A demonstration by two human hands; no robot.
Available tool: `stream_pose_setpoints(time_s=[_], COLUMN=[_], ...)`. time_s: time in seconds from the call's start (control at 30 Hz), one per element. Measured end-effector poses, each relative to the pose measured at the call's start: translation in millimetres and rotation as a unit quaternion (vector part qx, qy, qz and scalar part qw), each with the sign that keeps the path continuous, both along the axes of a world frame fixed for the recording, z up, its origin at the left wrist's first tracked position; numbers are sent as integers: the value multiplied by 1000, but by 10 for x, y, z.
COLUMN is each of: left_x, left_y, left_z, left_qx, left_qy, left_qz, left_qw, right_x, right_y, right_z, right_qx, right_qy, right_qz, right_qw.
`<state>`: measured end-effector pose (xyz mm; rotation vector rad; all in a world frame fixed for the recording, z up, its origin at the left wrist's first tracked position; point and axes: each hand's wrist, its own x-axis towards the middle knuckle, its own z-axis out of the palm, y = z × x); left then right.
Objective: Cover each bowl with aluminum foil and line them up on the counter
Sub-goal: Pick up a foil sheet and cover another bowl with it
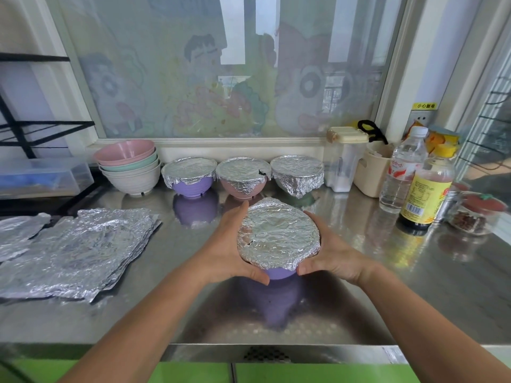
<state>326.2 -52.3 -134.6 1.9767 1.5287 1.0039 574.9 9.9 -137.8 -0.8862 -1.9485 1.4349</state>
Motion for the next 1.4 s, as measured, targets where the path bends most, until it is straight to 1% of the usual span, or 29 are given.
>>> stream_pose_setpoints(time_s=[0.1, 0.17, 0.23, 0.27, 0.3, 0.33, 0.4, 0.47, 0.57, 0.73, 0.83, 0.9, 0.97, 1.0, 1.1, 1.17, 1.23, 1.3, 1.4], left_x=[5, -38, 8, 113, 275, 472, 847, 1090, 1170, 946, 660, 505, 496, 565, 925, 1077, 1079, 1020, 930], left_y=[-23, -94, -287, -408, -533, -623, -671, -573, -385, -264, -236, -241, -285, -300, -259, -180, -108, -66, -20], left_z=[-26, -29, 5, 30, 53, 63, 58, 70, 77, -13, -47, -20, 61, 131, 327, 350, 296, 222, 192], left_qx=[7, -17, -48, -39, -11, 32, 102, 94, 77, 119, 141, 128, 107, 99, 69, 21, -7, 1, 12], left_qy=[-26, -54, -108, -133, -149, -149, -126, -120, -115, -76, -67, -62, -47, -43, 6, 41, 58, 41, -34], left_qz=[0, 12, 57, 95, 142, 193, 256, 280, 305, 303, 268, 264, 303, 332, 374, 387, 406, 427, 440], left_qw=[1000, 998, 991, 986, 979, 969, 953, 948, 942, 942, 951, 954, 946, 937, 925, 921, 912, 903, 897], right_x=[68, 118, 114, 88, 44, -10, -127, -242, -354, -406, -348, -290, -271, -293, -425, -491, -508, -513, -543], right_y=[42, 60, 80, 113, 151, 190, 250, 251, 221, 85, 25, 21, 93, 148, 284, 323, 337, 325, 312], right_z=[12, 51, 127, 171, 223, 265, 340, 403, 394, 283, 321, 417, 507, 541, 524, 450, 376, 317, 199], right_qx=[-10, -31, -51, -48, -33, -13, 22, 33, 41, 94, 135, 147, 167, 168, 135, 98, 61, 15, -60], right_qy=[-6, 8, 40, 48, 51, 50, 41, 15, -16, -8, -38, -68, -80, -74, -66, -69, -47, -9, 63], right_qz=[16, -9, -57, -89, -125, -157, -174, -158, -156, -225, -263, -285, -278, -262, -201, -190, -199, -216, -252], right_qw=[1000, 999, 996, 994, 990, 986, 984, 987, 987, 970, 955, 945, 942, 947, 968, 974, 977, 976, 964])
